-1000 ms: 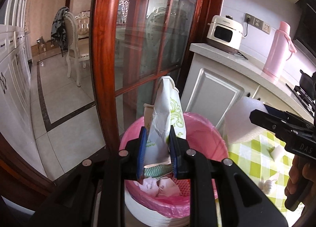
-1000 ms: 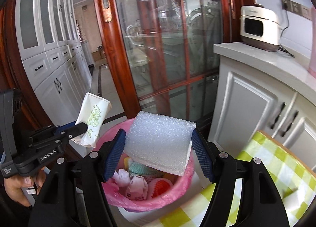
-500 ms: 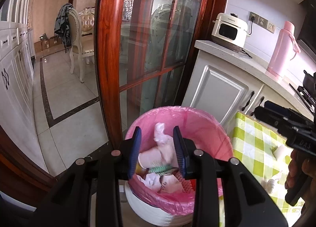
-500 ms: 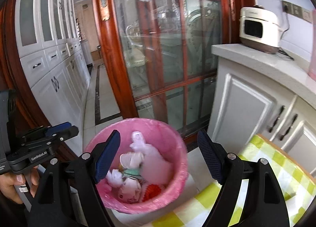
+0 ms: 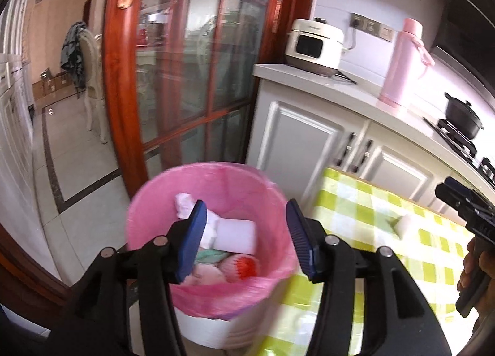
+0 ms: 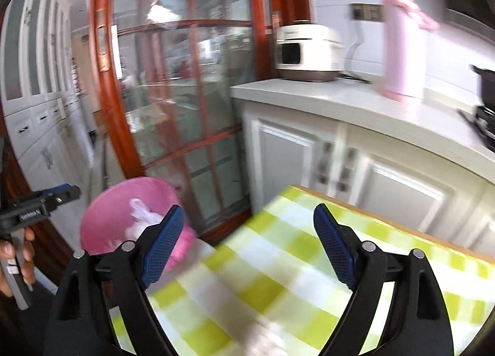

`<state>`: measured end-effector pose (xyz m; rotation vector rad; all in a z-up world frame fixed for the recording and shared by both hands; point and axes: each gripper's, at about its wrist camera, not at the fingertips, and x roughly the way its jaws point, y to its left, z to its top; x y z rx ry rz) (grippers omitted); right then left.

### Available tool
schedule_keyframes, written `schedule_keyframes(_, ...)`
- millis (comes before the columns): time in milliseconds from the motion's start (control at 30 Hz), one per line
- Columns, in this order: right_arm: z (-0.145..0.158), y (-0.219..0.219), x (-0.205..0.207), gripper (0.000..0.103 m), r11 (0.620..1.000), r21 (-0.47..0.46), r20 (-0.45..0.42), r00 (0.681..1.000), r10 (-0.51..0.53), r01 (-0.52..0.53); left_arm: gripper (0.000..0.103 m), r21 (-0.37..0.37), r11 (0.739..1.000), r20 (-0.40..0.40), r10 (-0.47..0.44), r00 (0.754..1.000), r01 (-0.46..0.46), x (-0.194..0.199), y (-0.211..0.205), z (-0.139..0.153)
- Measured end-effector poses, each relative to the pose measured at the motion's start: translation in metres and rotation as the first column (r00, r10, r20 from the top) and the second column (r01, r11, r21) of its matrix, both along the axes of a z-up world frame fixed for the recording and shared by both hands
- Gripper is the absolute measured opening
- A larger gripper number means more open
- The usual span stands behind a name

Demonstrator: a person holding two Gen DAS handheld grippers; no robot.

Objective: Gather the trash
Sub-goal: 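Move both tools back over the table toward the tissue and foam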

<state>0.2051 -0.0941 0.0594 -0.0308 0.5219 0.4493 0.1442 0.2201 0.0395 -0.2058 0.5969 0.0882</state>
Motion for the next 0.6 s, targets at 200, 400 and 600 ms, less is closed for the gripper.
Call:
schedule_keyframes(200, -0.020, -0.077, -0.031, 0.085, 0.993, -0.014, -0.008, 0.993, -0.121, 0.120, 0.055, -0.010, 0.996, 0.001, -0.086, 0.996, 0.086, -0.002, -0.063, -0.004)
schedule_keyframes(400, -0.040, -0.129, -0.056, 0.085, 0.980, -0.016, -0.035, 0.979, -0.199, 0.198, 0.057, -0.018, 0.986, -0.018, -0.167, 0.986, 0.167, -0.008, -0.133, -0.020)
schedule_keyframes(600, -0.060, -0.160, -0.076, 0.085, 0.975, -0.033, -0.056, 0.974, -0.220, 0.218, 0.060, -0.022, 0.973, -0.062, -0.231, 0.971, 0.230, -0.012, -0.192, -0.043)
